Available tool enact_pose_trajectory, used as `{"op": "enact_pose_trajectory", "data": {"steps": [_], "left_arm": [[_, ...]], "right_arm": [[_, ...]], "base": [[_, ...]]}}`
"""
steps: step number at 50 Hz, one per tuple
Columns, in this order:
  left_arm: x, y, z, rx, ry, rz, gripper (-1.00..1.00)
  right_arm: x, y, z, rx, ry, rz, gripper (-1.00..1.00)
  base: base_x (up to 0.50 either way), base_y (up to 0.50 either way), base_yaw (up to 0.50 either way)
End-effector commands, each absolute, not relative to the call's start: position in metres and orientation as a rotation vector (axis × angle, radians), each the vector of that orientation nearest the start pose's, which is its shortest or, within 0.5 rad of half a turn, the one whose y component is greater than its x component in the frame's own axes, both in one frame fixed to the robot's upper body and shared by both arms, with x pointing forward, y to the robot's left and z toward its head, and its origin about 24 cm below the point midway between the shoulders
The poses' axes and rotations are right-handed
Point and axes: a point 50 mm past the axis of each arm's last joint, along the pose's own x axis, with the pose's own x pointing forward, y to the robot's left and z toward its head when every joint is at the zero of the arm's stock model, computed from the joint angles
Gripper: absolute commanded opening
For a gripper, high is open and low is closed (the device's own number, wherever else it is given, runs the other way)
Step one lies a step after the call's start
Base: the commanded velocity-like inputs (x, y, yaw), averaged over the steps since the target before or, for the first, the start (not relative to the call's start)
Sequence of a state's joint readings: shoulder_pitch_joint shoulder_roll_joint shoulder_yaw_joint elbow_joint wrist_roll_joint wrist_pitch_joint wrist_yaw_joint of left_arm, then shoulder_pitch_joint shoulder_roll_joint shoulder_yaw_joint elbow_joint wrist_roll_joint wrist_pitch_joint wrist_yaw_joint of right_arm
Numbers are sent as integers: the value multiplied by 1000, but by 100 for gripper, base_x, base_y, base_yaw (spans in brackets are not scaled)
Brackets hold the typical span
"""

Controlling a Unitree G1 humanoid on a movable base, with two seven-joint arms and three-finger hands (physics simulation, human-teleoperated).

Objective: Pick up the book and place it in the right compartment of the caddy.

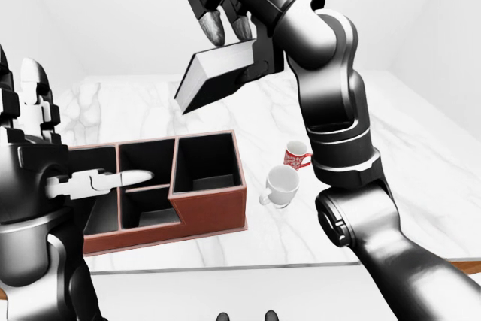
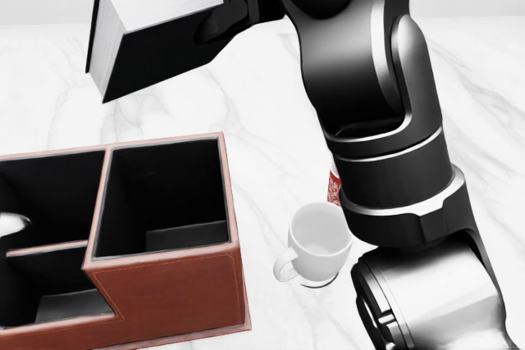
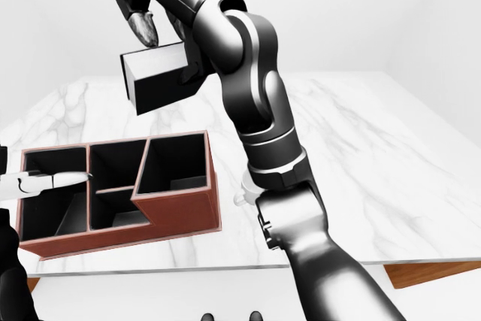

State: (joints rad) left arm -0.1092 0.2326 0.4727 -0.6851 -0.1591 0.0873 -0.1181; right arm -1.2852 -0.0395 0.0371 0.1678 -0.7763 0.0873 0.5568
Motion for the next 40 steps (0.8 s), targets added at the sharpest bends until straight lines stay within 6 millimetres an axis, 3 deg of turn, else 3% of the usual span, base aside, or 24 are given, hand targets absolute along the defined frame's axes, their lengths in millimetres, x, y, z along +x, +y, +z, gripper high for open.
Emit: {"op": "enact_pose_trajectory", "data": {"steps": [1,23,24,40], "left_arm": [[197,239,231,235,-765,193,100],[196,242,229,235,-755,201,100],[197,243,227,233,-745,203,100],[199,243,226,228,-736,202,100]], "right_arm": [[343,-11,368,-901,-766,383,-100],[364,-8,343,-875,-649,389,-100],[372,-10,326,-883,-591,385,-100],[393,-16,286,-889,-436,358,-100]], "base": [[0,0,0],[0,0,0],[0,0,0],[0,0,0]]}}
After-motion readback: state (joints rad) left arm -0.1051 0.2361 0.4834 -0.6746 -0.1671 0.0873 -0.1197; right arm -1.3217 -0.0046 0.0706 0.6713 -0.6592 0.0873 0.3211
